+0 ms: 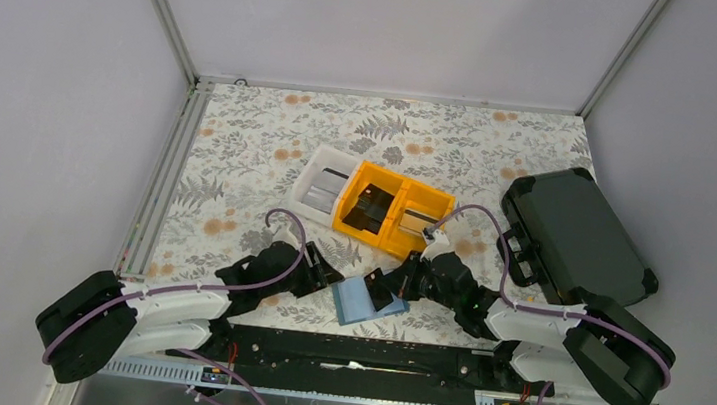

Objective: Put the credit cards into the card holder
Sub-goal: Insert the credit card into the card holder.

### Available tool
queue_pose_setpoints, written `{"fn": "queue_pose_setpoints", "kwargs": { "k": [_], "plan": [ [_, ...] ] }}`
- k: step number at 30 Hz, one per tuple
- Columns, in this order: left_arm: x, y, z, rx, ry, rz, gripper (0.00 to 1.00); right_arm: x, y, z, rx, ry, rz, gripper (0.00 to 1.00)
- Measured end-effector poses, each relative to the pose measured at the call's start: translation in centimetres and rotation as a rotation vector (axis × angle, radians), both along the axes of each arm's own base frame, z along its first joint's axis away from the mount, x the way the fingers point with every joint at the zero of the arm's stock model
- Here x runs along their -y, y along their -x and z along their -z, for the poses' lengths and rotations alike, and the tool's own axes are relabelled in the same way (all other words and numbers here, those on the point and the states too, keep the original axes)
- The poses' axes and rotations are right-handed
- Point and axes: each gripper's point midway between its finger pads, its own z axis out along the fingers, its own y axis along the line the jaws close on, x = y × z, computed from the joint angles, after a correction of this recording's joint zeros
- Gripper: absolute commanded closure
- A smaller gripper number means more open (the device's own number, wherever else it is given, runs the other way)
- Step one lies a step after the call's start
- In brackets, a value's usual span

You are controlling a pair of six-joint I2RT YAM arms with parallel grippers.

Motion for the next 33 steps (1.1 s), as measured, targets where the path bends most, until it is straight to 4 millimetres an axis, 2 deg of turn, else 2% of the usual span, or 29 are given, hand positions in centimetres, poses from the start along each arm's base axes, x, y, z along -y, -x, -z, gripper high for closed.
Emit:
{"fn": "queue_pose_setpoints", "kwargs": {
  "k": [5, 13, 33],
  "plan": [
    [0.1, 0.2, 0.1, -0.008, 0.002, 0.001, 0.46, 0.2, 0.5, 0.5, -0.014, -0.005, 0.013, 1.0],
    [0.1, 0.4, 0.2, -0.013, 0.004, 0.005, 0.48, -0.1, 0.5, 0.2, -0.01, -0.035, 0.018, 1.0],
    [0.8, 1.0, 0.6, -0.028, 0.011, 0.024, 0.57, -0.5, 0.7, 1.2, -0.039, -0.029, 0.082, 1.0]
  ]
}}
